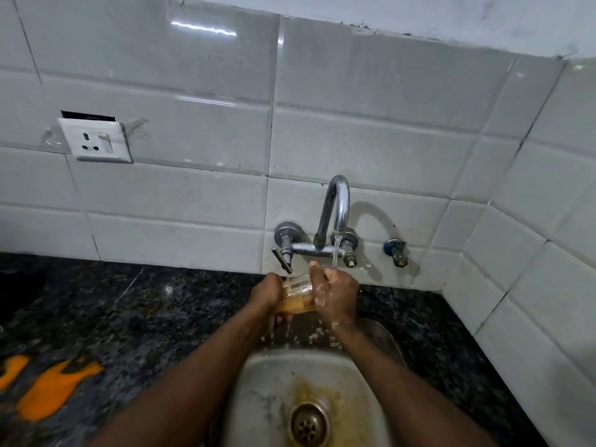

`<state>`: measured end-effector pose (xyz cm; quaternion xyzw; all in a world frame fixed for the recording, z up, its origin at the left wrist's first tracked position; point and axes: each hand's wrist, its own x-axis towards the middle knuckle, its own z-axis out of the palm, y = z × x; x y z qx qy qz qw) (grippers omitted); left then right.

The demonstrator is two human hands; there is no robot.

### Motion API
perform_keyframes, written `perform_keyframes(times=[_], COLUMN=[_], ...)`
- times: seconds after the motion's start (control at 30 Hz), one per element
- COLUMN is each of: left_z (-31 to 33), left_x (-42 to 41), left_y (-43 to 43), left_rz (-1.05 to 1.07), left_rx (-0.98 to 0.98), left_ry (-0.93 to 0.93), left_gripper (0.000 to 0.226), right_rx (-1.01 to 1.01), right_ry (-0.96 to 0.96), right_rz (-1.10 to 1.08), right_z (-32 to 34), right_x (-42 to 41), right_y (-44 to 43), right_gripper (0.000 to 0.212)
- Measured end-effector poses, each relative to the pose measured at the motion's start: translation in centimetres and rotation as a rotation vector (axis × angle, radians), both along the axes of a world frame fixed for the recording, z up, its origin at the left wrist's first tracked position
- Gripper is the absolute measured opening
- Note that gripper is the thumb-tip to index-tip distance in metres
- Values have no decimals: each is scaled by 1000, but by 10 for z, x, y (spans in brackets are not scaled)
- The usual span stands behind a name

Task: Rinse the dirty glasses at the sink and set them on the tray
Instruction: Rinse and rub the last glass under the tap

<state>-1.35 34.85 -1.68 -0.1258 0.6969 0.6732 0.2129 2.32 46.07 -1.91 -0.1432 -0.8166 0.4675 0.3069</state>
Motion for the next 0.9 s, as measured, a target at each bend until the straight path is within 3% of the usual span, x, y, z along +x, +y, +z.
perform_keyframes(times=[0.07, 0.17, 0.2, 0.23, 0.3, 0.37, 0.4, 0.43, 0.5, 0.57, 0.6, 0.7, 0.73, 0.77, 0.87, 0.9], left_z=[-2, -11, -10, -8, 3, 11, 10, 6, -8, -17, -15, -3, -1, -1, -7, -6], left_x=[0, -2, 0, -2, -5, -2, -1, 0, 6, 9, 5, -3, -1, 1, 12, 17], left_y=[0, -1, 0, 1, 2, 1, 1, 1, 0, 1, 3, 5, 4, 5, 5, 4], left_rz=[32, 124, 96, 85, 67, -14, -3, 50, 176, 147, 126, 5, -5, 26, 202, 208], left_rx=[36, -141, -209, -248, -231, -92, -42, -19, -86, -218, -245, -116, -86, -95, -200, -234], left_ry=[102, 662, 733, 703, 390, 87, 76, 161, 574, 824, 760, 162, 89, 135, 710, 803], left_gripper=[39, 21, 19, 21, 30, 29, 29, 28, 19, 18, 26, 42, 41, 40, 23, 19], right_rx=[-134, -509, -528, -471, -255, -46, -4, -43, -317, -524, -492, -201, -161, -165, -452, -529], right_ry=[50, 27, 4, -10, 41, 80, 78, 68, 19, -24, -31, 7, 5, -5, -62, -102], right_rz=[13, 49, 28, -8, -72, -88, -74, -66, -85, -76, -73, -90, -88, -82, -86, -70], right_z=[3, 7, 7, 6, 4, 3, 4, 6, 10, 13, 12, 5, 3, 3, 4, 5], right_x=[2, -2, -3, -4, -2, 1, 1, 1, -4, -4, -2, 3, 3, 4, -2, -1], right_y=[-1, -1, -2, -2, -4, -4, -4, -4, -3, -2, -2, 0, 1, 0, 1, 1], right_gripper=[38, 34, 35, 37, 43, 44, 43, 43, 40, 35, 36, 39, 39, 38, 38, 34])
